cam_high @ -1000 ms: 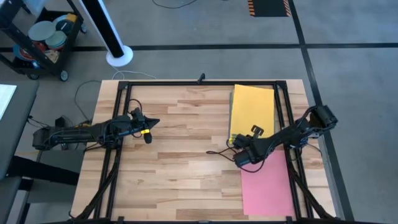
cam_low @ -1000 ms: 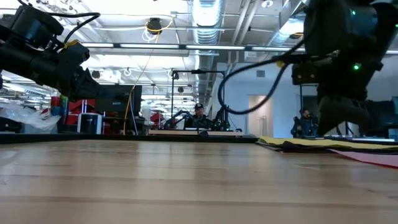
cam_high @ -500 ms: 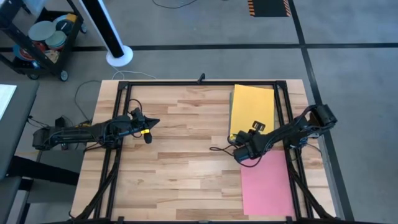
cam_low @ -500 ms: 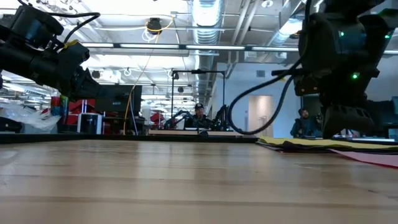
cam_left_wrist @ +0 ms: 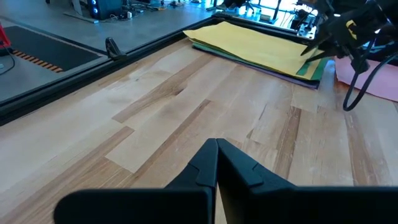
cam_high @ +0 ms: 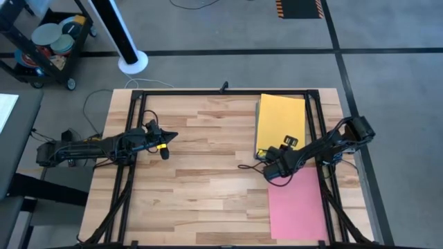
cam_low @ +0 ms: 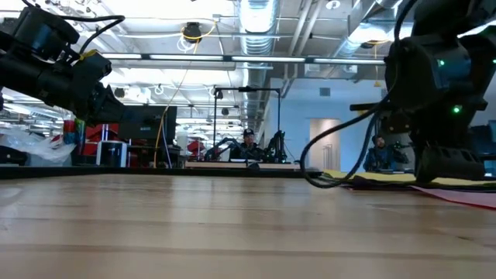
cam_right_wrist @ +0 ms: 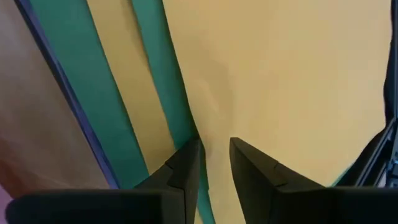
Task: Organize paper
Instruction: Move the yellow paper to the top center of the table
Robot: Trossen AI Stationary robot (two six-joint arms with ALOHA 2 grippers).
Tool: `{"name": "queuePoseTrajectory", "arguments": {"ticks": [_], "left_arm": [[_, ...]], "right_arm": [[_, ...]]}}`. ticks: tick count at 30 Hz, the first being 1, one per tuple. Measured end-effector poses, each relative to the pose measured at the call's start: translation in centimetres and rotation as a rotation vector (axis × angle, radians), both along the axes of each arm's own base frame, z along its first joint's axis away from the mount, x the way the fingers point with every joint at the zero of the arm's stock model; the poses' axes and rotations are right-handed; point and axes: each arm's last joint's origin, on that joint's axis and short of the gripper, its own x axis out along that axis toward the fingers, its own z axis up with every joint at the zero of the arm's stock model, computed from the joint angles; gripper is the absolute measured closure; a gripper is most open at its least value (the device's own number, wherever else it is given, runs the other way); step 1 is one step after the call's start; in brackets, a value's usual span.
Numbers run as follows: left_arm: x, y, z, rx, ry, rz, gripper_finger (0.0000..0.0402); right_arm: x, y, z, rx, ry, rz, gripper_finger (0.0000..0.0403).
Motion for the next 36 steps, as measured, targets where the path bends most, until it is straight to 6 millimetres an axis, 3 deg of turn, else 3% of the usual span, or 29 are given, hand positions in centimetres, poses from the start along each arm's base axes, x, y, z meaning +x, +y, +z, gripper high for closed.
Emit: {"name": "queuePoseTrajectory", "arguments": {"ticks": [4, 9, 18, 27, 36], "left_arm": [[0.0, 0.0, 0.0, 0.0, 0.0, 0.0, 0.0401], [0.0, 0.0, 0.0, 0.0, 0.0, 0.0, 0.0402], [0.0, 0.0, 0.1, -0.007, -0.01, 0.004, 0.0401], [0.0, 0.0, 0.1, -0.011, -0.021, 0.005, 0.0401], [0.1, 0.0, 0.3, -0.017, -0.059, 0.011, 0.0402]], "right_arm": [[-0.4, -0.4, -0.6, 0.015, -0.008, -0.028, 0.0327], [-0.4, -0.4, -0.7, 0.013, -0.014, -0.03, 0.0393], [1.0, 0.5, 0.5, -0.008, -0.08, 0.004, 0.0402], [3.7, 1.4, 3.2, -0.047, -0.197, 0.061, 0.0403], [8.2, 1.0, 5.0, 0.013, -0.407, 0.227, 0.0403]]}}
